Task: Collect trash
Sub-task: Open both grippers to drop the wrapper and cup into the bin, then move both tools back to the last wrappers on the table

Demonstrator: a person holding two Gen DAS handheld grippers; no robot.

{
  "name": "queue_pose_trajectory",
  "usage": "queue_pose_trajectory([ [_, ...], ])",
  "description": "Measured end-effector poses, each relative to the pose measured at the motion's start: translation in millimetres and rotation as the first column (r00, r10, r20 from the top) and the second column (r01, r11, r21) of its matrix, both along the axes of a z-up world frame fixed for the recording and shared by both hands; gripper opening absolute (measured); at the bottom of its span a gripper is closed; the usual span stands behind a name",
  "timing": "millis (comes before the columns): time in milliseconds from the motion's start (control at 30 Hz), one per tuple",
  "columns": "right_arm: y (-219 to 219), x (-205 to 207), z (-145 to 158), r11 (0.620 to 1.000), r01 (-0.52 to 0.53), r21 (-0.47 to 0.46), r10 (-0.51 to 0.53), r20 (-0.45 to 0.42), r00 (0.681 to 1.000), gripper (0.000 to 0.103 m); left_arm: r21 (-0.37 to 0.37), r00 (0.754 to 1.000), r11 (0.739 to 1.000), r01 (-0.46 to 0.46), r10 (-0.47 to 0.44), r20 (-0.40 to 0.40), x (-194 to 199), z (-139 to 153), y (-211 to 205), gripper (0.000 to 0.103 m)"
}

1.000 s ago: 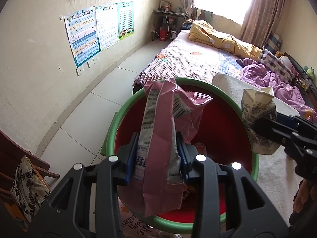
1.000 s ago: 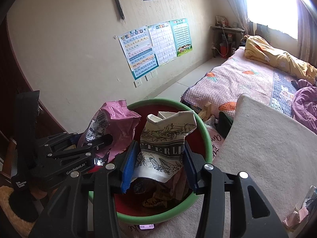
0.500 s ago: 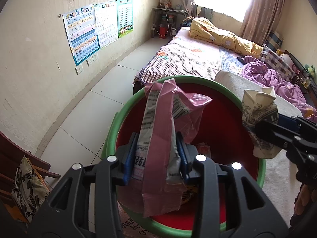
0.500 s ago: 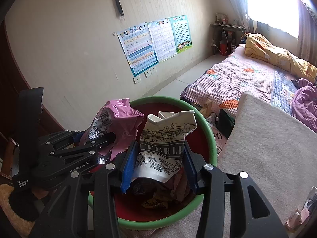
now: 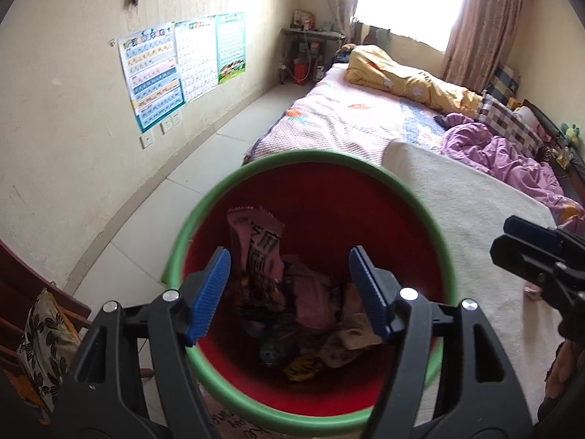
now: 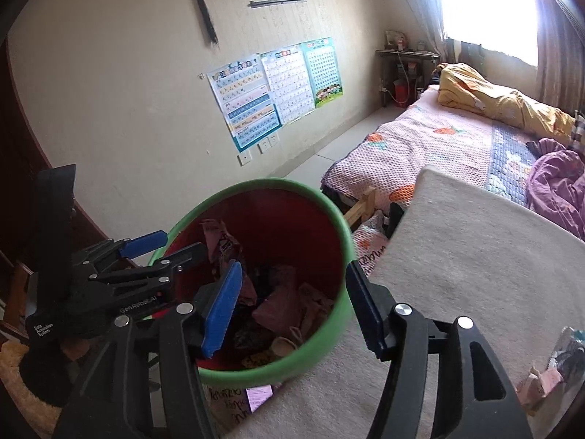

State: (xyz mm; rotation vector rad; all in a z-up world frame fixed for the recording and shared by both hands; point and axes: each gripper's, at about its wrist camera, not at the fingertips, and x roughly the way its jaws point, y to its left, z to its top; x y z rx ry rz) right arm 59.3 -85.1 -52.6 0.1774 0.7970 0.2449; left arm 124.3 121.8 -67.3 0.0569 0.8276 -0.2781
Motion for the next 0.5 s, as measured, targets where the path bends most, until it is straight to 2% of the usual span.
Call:
queue_pose_trajectory([
  [133, -61.6, -29.2, -2.5, 0.992, 0.123, -0.032, -0.124, -0.009, 0.992, 0.058, -0.035, 0.995, 0.994, 0.099, -0.098, 0.028, -21.4, 8.0, -48.1, 0.072],
  [233, -120.2, -51.0, -5.1, 0.971, 0.23, -0.067, -0.231, -0.019, 0.973, 0.058, -0.06, 0.976, 0.975, 0.216, -0.215, 0.025, -42.4, 6.5, -98.4, 0.075],
  [333, -176.9, -70.3, -9.6, 0.945, 0.312, -0.099, -0.317, -0.045, 0.947, 0.058, -0.077, 0.941, 0.938, 0.339, -0.338, 0.015, -65.3, 0.9, -153.8, 0.079],
  [433, -219.1, -87.5, -16.9, 0.927, 0.349, -0.136, -0.36, -0.065, 0.931, 0.058, -0.087, 0.893, 0.889, 0.449, -0.451, 0.007, -86.1, -6.7, -208.1, 0.084],
  [500, -240.5, -94.2, -23.3, 0.923, 0.354, -0.149, -0.368, -0.079, 0.927, 0.059, -0.061, 0.854, 0.853, 0.519, -0.52, 0.007, -98.5, -14.4, -243.9, 0.085],
])
